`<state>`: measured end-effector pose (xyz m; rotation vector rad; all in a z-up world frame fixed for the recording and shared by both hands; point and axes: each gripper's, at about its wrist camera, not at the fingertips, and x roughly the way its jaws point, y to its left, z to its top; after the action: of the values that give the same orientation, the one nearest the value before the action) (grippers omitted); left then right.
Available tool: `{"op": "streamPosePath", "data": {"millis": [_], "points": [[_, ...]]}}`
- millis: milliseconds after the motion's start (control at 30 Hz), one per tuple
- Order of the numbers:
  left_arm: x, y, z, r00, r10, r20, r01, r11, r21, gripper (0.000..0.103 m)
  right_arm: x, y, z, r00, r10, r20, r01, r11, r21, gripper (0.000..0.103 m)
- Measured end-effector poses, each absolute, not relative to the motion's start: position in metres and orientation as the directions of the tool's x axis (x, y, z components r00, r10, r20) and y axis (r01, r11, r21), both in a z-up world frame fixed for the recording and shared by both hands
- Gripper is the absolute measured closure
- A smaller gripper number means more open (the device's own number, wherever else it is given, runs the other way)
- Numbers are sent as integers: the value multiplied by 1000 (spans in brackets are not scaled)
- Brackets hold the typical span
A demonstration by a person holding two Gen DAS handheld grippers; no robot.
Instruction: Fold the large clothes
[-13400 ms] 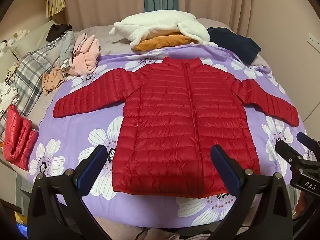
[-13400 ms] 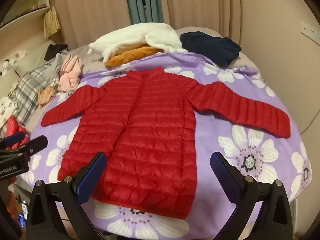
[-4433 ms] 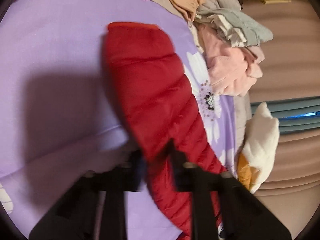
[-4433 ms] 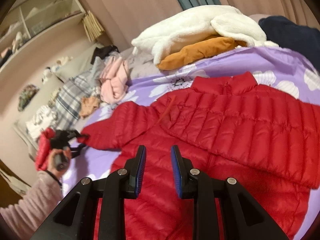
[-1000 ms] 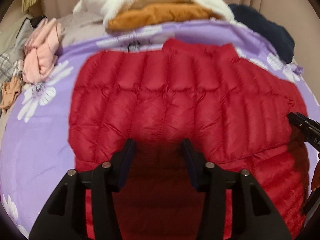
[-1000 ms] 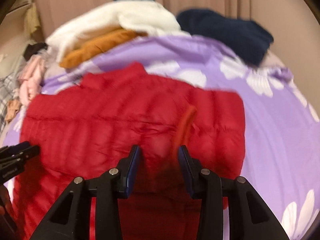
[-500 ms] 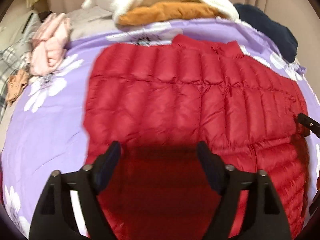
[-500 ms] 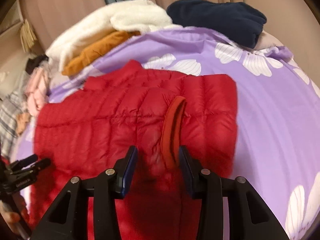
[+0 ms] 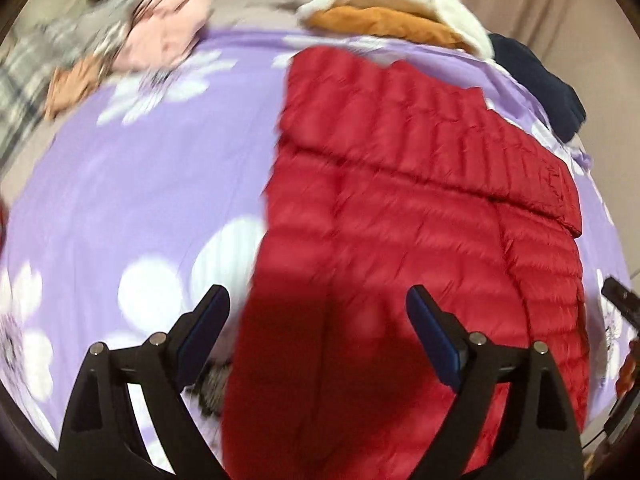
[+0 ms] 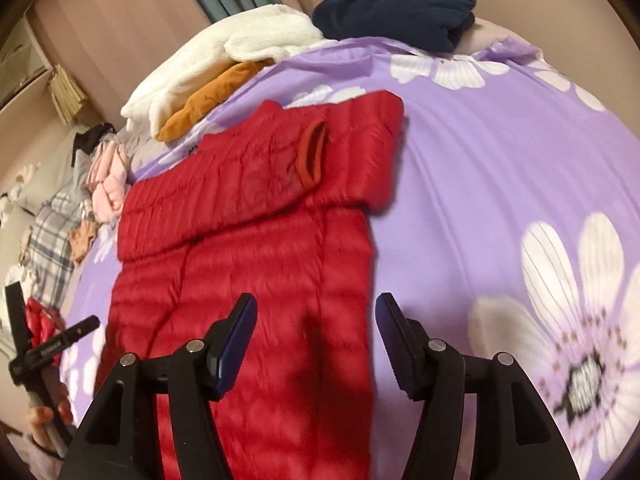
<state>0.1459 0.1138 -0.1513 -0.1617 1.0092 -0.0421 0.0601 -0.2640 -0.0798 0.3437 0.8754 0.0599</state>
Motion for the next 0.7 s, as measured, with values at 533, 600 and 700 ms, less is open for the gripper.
{"op": "streamPosePath", "data": {"millis": [533, 600, 700], "points": [[100, 136, -184, 466, -302, -831, -97, 917, -387, 13, 10, -264, -94, 637, 192, -747, 113, 935, 336, 42], [100, 132, -186, 462, -298, -835, -90, 921, -378, 13, 8, -264, -100, 626, 204, -753, 119, 929, 351, 42], [99, 130, -188, 462, -308, -832, -79, 920, -384, 13, 4, -265, -108, 612, 222, -759, 130, 919, 373, 42]]}}
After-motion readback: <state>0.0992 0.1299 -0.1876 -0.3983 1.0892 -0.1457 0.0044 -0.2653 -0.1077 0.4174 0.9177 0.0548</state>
